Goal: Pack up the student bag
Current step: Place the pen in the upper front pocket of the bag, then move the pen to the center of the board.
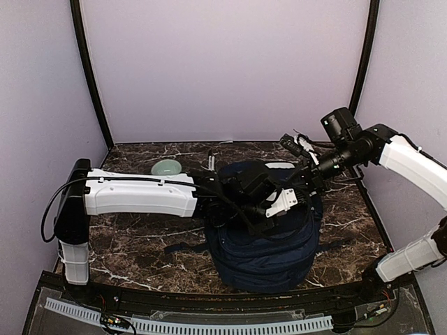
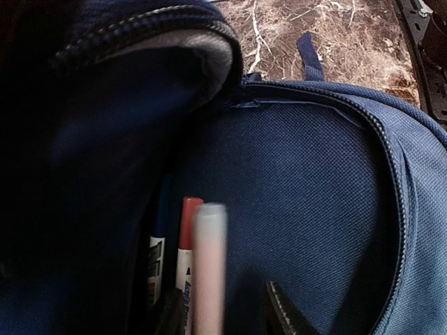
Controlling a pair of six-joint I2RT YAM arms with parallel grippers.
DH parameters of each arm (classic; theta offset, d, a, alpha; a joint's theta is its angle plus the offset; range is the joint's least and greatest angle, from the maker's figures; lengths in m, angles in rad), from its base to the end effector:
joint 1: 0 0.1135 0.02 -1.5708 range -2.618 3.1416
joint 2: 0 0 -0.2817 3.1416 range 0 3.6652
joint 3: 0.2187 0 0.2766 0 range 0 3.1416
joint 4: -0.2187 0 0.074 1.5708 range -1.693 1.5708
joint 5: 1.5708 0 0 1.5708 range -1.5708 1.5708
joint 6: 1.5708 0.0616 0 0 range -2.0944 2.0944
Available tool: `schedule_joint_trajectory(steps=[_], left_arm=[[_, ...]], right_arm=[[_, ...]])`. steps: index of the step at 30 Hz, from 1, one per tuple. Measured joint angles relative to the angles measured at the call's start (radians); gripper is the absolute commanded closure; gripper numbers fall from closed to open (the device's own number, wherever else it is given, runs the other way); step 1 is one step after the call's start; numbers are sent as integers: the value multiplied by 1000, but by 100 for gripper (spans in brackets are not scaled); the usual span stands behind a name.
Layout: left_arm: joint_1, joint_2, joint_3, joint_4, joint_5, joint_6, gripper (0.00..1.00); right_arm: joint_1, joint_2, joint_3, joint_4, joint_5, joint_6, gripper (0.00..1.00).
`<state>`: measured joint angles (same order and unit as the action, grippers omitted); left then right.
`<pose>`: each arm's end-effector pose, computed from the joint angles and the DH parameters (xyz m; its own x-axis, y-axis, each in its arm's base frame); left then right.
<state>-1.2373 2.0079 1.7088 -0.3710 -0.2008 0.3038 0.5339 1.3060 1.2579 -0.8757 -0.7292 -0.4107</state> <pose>0.1819 -0.4876 0.2631 0.0677 0.7001 -0.7108 0.8955 0.2715 0.3527 0.2298 0.1835 0.3366 -0.3402 -0.5470 -0.7649 -0.9391 0.2391 0.2467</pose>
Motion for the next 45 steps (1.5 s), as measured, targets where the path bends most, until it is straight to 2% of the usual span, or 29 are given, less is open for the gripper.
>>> schedule_joint_trajectory(steps=[8, 11, 13, 15, 17, 20, 24, 28, 32, 37, 45], left_arm=[[-45, -27, -4, -36, -31, 10, 56], [-66, -121, -51, -48, -17, -10, 52], [-72, -231, -108, -48, -27, -26, 45], [-73, -343, -145, -34, -56, -45, 44], [-46, -418, -151, -11, -86, -76, 45], [78, -465, -121, 8, -121, -164, 46], [272, -354, -24, -25, -115, -315, 52], [396, -171, 58, -74, -108, -427, 54], [459, -18, 112, -120, -88, -504, 55], [521, 109, 203, -139, -87, -557, 63], [598, 320, 372, -118, -65, -585, 59]], right_arm=[[-7, -28, -29, 8, -12, -1, 100], [-8, -49, -57, 18, -25, -2, 100], [-12, -60, -71, 20, -30, -3, 100], [-18, -65, -72, 14, -34, -12, 100], [-20, -69, -71, 5, -39, -25, 100], [-21, -70, -60, -26, -44, -51, 100], [-23, -79, -54, -48, -43, -69, 100], [-23, -97, -55, -50, -37, -71, 100], [-23, -109, -62, -52, -36, -71, 100], [-23, -111, -68, -51, -38, -71, 100], [-23, -111, -79, -45, -41, -71, 100]])
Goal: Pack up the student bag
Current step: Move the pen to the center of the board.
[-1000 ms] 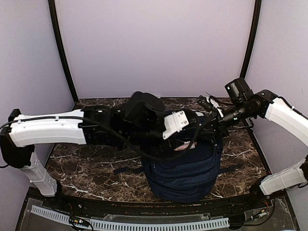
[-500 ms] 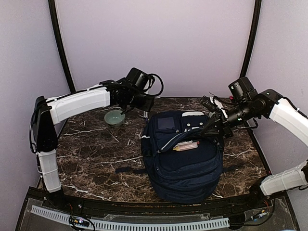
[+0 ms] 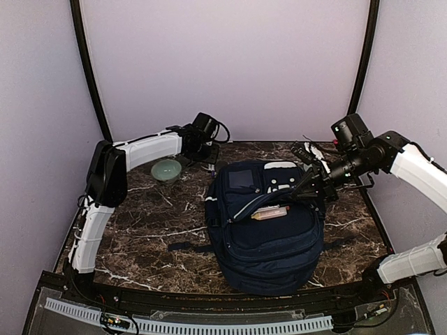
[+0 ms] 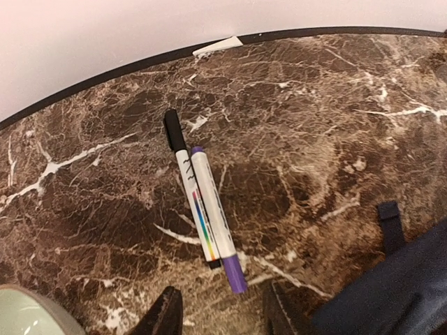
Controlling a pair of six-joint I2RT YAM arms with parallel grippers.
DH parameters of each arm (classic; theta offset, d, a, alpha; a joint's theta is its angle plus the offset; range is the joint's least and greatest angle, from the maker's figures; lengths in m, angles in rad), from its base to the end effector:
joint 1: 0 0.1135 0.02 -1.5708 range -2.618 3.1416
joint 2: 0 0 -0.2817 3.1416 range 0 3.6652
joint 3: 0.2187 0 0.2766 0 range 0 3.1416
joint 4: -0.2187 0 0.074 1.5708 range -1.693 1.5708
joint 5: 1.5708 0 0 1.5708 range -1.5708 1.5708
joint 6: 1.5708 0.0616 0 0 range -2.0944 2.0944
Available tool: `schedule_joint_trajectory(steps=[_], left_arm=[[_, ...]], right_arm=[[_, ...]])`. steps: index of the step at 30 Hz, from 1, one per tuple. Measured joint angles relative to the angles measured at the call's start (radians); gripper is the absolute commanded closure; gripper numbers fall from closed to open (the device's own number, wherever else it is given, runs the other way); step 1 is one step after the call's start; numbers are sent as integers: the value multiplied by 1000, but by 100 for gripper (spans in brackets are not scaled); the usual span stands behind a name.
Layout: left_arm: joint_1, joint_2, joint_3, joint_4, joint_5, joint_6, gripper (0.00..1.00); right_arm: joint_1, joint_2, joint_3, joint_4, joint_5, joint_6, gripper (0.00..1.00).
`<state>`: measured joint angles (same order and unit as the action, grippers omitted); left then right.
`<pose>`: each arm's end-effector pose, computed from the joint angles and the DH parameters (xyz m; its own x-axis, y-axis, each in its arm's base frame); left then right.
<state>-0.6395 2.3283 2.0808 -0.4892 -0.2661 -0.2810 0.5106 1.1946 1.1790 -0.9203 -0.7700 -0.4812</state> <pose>0.4822 -0.3384 0.2206 -0.6343 0.1383 -0.7606 0.2536 0.9667 -0.0357 0.2037 0.1633 0.3361 -0.2936 -0.5453 -0.7852 -0.9554 0.1943 0.2223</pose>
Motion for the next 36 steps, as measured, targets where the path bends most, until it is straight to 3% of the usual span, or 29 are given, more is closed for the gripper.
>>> schedule_joint_trajectory(steps=[8, 22, 28, 36], left_arm=[[22, 225, 185, 5, 2, -19, 62], [61, 327, 272, 54, -10, -15, 61], [80, 382, 326, 73, 3, -10, 67], [82, 384, 331, 62, 31, -3, 82]], right_arm=[[0, 2, -11, 0, -17, -2, 100], [0, 45, -20, 0, -48, -10, 100], [0, 78, -19, -1, -64, -10, 100], [-1, 106, -8, -2, -72, -10, 100]])
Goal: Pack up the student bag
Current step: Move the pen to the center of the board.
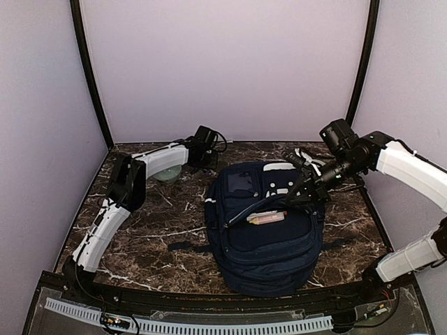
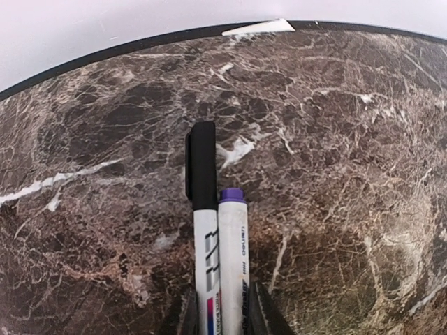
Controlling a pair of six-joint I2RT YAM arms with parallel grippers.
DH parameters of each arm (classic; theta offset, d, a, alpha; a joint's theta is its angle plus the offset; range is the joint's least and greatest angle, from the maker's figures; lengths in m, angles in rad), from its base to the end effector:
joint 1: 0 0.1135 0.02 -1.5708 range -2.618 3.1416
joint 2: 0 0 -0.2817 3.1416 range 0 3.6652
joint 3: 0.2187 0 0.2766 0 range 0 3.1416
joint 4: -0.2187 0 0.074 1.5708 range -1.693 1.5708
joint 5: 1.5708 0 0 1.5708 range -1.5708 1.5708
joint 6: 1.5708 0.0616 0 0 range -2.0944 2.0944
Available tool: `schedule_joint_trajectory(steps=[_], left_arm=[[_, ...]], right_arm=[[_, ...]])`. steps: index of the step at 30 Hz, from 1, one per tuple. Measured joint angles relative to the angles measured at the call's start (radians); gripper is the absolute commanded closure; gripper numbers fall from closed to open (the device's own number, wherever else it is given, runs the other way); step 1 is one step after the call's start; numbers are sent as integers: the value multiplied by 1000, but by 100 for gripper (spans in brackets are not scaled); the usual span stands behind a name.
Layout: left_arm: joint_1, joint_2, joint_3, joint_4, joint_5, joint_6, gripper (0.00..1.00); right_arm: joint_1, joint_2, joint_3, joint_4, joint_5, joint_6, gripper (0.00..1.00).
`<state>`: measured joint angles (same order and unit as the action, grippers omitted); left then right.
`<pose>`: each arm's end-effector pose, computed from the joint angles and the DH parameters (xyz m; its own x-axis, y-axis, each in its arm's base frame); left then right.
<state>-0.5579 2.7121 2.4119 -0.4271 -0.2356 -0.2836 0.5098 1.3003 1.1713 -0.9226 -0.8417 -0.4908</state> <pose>0.5606 -0.3329 0.1193 -0.6442 0.0813 -0.7606 0.1944 0.9791 -0.0600 0.2196 0.1754 0.3099 -0.3629 -0.5626 -0.7428 -0.9288 0.1539 0.3372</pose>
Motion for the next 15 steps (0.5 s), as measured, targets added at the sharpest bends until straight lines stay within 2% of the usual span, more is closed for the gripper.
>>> schedule_joint_trajectory(steps=[2, 7, 10, 15], left_arm=[[0, -23, -36, 15, 5, -3, 84], [0, -219, -347, 44, 26, -25, 85], [-5, -354, -531, 48, 53, -38, 83], [-27, -467, -737, 37, 98, -56, 82]], right_arm=[[0, 3, 3, -1, 0, 0, 100], [0, 3, 7, -3, 1, 0, 100], [0, 0, 7, -3, 4, 0, 100], [0, -25, 6, -2, 13, 1, 100]])
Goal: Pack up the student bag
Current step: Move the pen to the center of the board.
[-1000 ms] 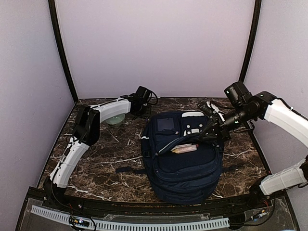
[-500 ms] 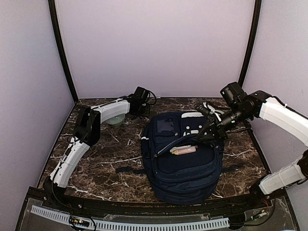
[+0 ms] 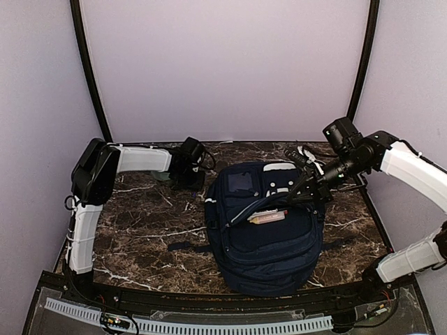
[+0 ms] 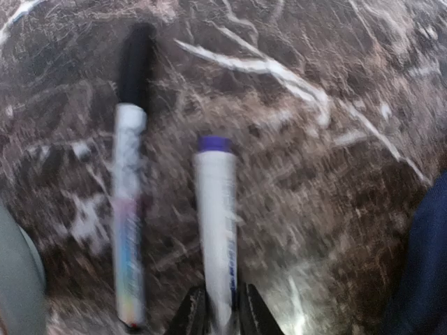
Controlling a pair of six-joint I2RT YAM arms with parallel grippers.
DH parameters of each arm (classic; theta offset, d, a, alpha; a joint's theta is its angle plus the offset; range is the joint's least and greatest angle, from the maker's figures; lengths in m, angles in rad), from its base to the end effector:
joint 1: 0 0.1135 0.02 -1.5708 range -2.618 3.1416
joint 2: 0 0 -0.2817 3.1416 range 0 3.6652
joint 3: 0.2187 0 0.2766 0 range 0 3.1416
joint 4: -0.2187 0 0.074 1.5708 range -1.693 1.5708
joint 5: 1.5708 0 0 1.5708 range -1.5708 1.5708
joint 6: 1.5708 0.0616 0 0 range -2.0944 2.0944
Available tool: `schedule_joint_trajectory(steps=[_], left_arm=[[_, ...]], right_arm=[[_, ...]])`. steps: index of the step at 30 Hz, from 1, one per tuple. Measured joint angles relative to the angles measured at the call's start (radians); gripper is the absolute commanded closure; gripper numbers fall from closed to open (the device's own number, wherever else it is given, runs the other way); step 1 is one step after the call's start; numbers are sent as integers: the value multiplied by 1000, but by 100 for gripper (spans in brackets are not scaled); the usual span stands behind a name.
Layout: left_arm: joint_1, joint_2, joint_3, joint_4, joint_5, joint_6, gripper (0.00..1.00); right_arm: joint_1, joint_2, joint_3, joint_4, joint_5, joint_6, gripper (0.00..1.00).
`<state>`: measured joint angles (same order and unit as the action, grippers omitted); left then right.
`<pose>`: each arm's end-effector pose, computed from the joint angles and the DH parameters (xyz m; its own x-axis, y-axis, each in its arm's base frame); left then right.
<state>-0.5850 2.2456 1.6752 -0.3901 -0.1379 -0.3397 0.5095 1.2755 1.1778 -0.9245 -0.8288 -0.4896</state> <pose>0.4491 -0.2873 0.1275 -0.8045 0.1370 -0.5779 0.2261 0.9704 -0.0848 0.2161 0.1727 0.3177 -0.3446 -0.5565 -0.7560 -0.9373 0.1595 0.3098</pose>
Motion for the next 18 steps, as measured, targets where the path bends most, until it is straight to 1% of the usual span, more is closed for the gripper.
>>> schedule_joint_trajectory(steps=[5, 9, 11, 14, 18], left_arm=[[-56, -61, -93, 0, 10, -24, 83], [-84, -84, -122, -7, 11, -39, 81], [-91, -85, -122, -10, 9, -42, 79], [-89, -85, -116, -15, 4, -43, 79], [-78, -36, -33, -59, -1, -43, 79]], right_arm=[[0, -12, -2, 2, 3, 1, 100], [0, -18, -6, 4, 3, 1, 100], [0, -24, -9, 5, 4, 1, 100], [0, -36, -14, 6, 7, 2, 100], [0, -52, -23, 12, 14, 5, 100]])
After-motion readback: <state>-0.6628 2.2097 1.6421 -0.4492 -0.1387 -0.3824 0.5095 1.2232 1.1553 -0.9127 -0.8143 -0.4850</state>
